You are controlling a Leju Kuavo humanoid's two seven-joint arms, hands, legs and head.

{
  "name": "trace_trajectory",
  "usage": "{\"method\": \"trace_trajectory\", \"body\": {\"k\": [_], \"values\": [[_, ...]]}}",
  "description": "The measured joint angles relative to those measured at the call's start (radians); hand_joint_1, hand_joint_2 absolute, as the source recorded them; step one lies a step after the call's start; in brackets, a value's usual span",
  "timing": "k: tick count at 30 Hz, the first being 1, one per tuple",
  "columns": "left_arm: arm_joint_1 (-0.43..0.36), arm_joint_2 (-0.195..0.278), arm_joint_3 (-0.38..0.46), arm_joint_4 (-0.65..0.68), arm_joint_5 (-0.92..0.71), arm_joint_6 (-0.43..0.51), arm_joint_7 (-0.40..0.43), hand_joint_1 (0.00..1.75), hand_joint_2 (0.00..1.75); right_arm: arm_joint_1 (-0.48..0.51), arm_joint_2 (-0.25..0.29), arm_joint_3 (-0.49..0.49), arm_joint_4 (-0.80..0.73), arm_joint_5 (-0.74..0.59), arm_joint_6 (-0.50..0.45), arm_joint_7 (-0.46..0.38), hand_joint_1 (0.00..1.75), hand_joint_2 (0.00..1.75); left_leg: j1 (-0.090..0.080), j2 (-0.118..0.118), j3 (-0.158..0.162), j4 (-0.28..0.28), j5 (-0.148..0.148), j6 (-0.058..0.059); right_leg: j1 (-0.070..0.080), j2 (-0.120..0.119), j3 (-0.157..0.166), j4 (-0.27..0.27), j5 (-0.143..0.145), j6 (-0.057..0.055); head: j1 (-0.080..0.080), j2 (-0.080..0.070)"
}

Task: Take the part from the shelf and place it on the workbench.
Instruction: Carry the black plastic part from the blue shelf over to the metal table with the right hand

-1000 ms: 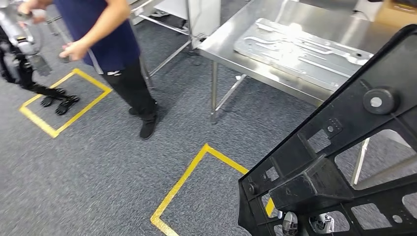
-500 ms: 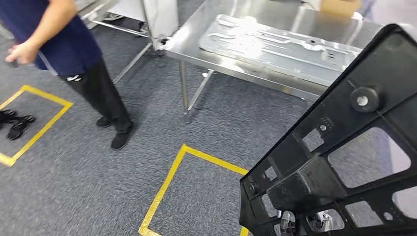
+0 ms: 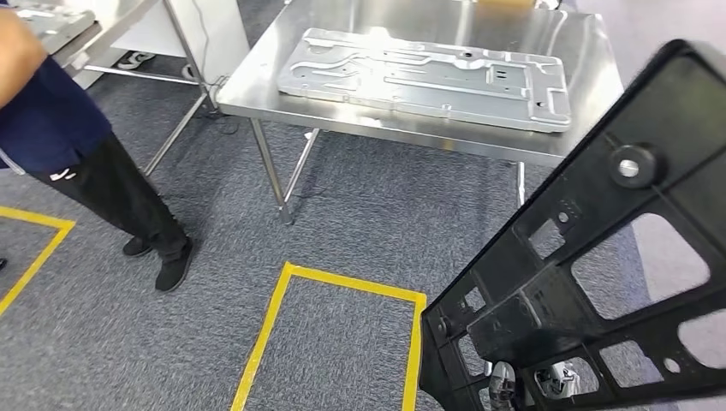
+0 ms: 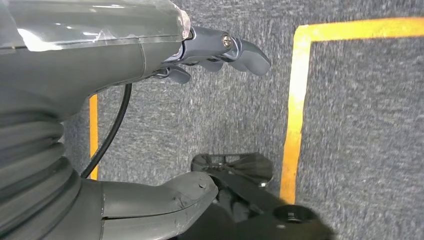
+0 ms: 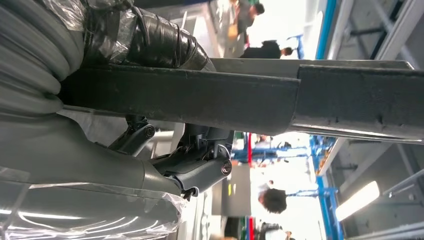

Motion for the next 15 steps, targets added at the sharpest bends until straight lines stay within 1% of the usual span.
{"method": "trace_trajectory", "body": {"k": [1,2,3,4,5,6,7,8,9,10,11,13,14,15], "values": [[0.001,0.0,0.0,0.0,0.0,-0.001,0.001,0.0,1.75,0.0,0.0,0.0,0.0,0.003,-0.002,0.001,1.75,1.75,0.0,0.0,0.005,-0.023,0.027,0.001,0.0,0.007,0.001,0.002,-0.002,0.001,0.0,0.0],[0.001,0.0,0.0,0.0,0.0,-0.001,0.001,0.0,1.75,0.0,0.0,0.0,0.0,0.005,-0.003,0.002,1.75,1.75,0.0,-0.001,0.027,-0.08,0.068,0.003,0.0,0.013,0.003,0.006,-0.004,0.003,0.0,0.0],[0.0,0.0,0.0,0.0,0.001,-0.001,0.001,0.0,1.75,0.0,0.0,0.0,0.0,0.006,-0.003,0.002,1.75,1.75,0.0,-0.005,0.054,-0.148,0.103,0.007,0.0,0.017,0.003,0.01,-0.008,0.006,0.0,0.0],[0.0,0.0,0.0,-0.001,0.001,-0.001,0.001,0.0,1.75,0.0,0.0,0.0,0.0,0.007,-0.005,0.002,1.75,1.75,-0.001,-0.008,0.076,-0.205,0.127,0.011,0.001,0.021,0.002,0.016,-0.012,0.011,0.0,0.0],[-0.001,0.0,0.0,-0.001,0.001,-0.001,0.001,0.0,1.75,0.0,0.0,0.001,0.0,0.009,-0.009,0.002,1.75,1.75,-0.003,-0.012,0.089,-0.241,0.139,0.016,0.002,0.023,-0.001,0.021,-0.014,0.016,0.0,0.0],[-0.002,0.0,0.0,-0.001,0.001,-0.002,0.0,0.0,1.75,0.0,0.0,0.001,0.0,0.009,-0.013,0.003,1.75,1.75,-0.005,-0.014,0.093,-0.255,0.139,0.021,0.003,0.024,-0.003,0.023,-0.015,0.021,0.0,0.0],[-0.002,0.0,0.0,-0.001,0.001,-0.002,0.0,0.0,1.75,0.001,0.0,0.002,0.0,0.011,-0.019,0.005,1.75,1.75,-0.007,-0.014,0.092,-0.257,0.14,0.026,0.004,0.025,-0.004,0.023,-0.014,0.027,0.0,0.0],[-0.002,0.0,0.0,-0.001,0.001,-0.004,-0.001,0.0,1.75,0.001,-0.001,0.003,0.0,0.012,-0.025,0.005,1.75,1.75,-0.006,-0.013,0.093,-0.26,0.143,0.032,0.004,0.025,-0.005,0.022,-0.014,0.032,0.0,0.0],[-0.002,0.0,0.0,-0.001,0.002,-0.005,-0.002,0.0,1.75,0.001,-0.001,0.004,0.0,0.013,-0.031,0.006,1.75,1.75,-0.004,-0.011,0.094,-0.264,0.147,0.039,0.003,0.022,-0.007,0.027,-0.019,0.038,0.0,0.0],[-0.002,0.0,0.0,-0.002,0.004,-0.007,-0.003,0.0,1.75,0.001,-0.002,0.005,0.0,0.015,-0.036,0.006,1.75,1.75,-0.002,-0.009,0.095,-0.269,0.151,0.046,0.002,0.016,-0.015,0.047,-0.035,0.043,0.0,0.0],[-0.002,0.0,0.0,-0.002,0.006,-0.01,-0.004,0.0,1.75,0.0,-0.003,0.006,0.0,0.019,-0.041,0.006,1.75,1.75,0.0,-0.006,0.095,-0.273,0.154,0.052,0.001,0.01,-0.033,0.087,-0.061,0.048,0.0,0.0],[-0.001,0.0,0.001,-0.002,0.009,-0.016,-0.005,0.0,1.75,-0.001,-0.007,0.011,0.0,0.031,-0.055,0.009,1.75,1.75,-0.002,-0.001,0.093,-0.274,0.155,0.057,-0.002,-0.001,-0.091,0.212,-0.125,0.055,0.0,0.0],[0.0,0.0,0.001,-0.002,0.009,-0.018,-0.005,0.0,1.75,-0.001,-0.009,0.014,0.0,0.038,-0.065,0.011,1.75,1.75,-0.002,0.002,0.093,-0.274,0.153,0.058,-0.003,-0.003,-0.119,0.267,-0.143,0.058,0.0,0.0],[0.001,0.0,0.002,-0.002,0.009,-0.018,-0.005,0.0,1.75,-0.001,-0.011,0.016,0.0,0.046,-0.074,0.014,1.75,1.75,-0.003,0.004,0.093,-0.273,0.151,0.058,-0.003,-0.004,-0.131,0.293,-0.142,0.059,0.001,0.0]]}}
